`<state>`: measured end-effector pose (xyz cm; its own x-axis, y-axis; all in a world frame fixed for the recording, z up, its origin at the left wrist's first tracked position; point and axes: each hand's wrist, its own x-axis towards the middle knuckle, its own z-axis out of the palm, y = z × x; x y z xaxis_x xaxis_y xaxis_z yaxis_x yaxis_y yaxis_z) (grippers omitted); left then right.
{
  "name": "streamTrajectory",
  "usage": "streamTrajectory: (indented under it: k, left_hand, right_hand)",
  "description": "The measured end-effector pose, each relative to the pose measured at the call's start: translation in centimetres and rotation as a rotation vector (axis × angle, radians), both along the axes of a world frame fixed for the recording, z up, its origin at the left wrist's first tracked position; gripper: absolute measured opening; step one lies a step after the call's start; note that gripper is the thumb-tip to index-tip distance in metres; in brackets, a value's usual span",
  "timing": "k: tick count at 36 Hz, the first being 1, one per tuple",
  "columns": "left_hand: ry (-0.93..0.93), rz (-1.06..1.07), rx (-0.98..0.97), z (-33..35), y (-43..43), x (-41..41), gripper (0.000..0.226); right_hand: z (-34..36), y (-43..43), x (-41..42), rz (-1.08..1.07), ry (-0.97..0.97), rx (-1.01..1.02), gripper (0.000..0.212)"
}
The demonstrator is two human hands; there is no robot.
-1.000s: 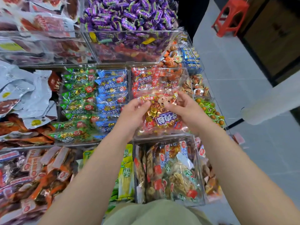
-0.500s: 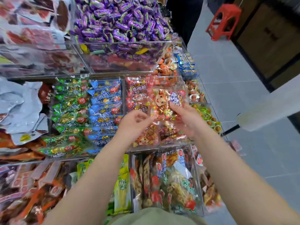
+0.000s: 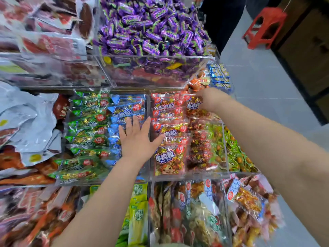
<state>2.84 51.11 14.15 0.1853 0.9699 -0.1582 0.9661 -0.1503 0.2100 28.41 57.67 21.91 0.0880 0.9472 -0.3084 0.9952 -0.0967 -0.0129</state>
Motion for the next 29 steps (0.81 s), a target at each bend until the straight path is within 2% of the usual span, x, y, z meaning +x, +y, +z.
streamTrajectory:
  k: [5, 7, 9, 12, 15, 19, 23, 26, 27, 29]
  left_hand:
    - [-0.008, 0.0, -0.001, -0.3, 0.1, -0.1, 0.088]
    - [0.005, 0.002, -0.002, -0.3, 0.1, 0.0, 0.089]
    - [0.014, 0.003, -0.002, -0.4, 0.0, 0.0, 0.089]
    - [0.038, -0.004, -0.007, -0.4, 0.1, 0.0, 0.089]
    - [0.057, -0.009, -0.018, -0.3, 0.1, 0.0, 0.089]
    - [0.069, -0.007, -0.031, -0.3, 0.2, 0.0, 0.09]
    - [0.063, -0.005, -0.033, -0.2, 0.1, -0.1, 0.092]
    - [-0.009, 0.015, -0.034, 0.2, 0.0, -0.1, 0.088]
    - [-0.075, 0.025, -0.022, 0.5, -0.2, -0.2, 0.083]
    - [-0.327, 0.07, 0.031, 1.1, -1.0, -0.3, 0.069]
  right_hand:
    - [-1.1, 1.8, 0.2, 0.052, -0.112, -0.028, 0.045]
    - [-1.7, 1.6, 0.4, 0.063, -0.087, -0.006, 0.046]
    - [-2.5, 1.0, 0.9, 0.032, -0.019, 0.1, 0.046]
    - [-3.6, -0.1, 1.9, 0.022, -0.02, 0.427, 0.038]
    - [-4.5, -0.4, 2.3, 0.019, -0.042, 0.484, 0.036]
    - [-5.3, -0.1, 2.4, -0.064, 0.09, 0.405, 0.043]
    - [-5.2, -1.1, 2.9, -0.132, 0.293, 0.484, 0.045]
    - [-5.1, -3.2, 3.2, -0.162, 0.418, 0.537, 0.038]
    - [-5.1, -4.2, 3.1, -0.183, 0.45, 0.549, 0.034]
    - [-5.0, -6.3, 2.6, -0.227, 0.478, 0.592, 0.023]
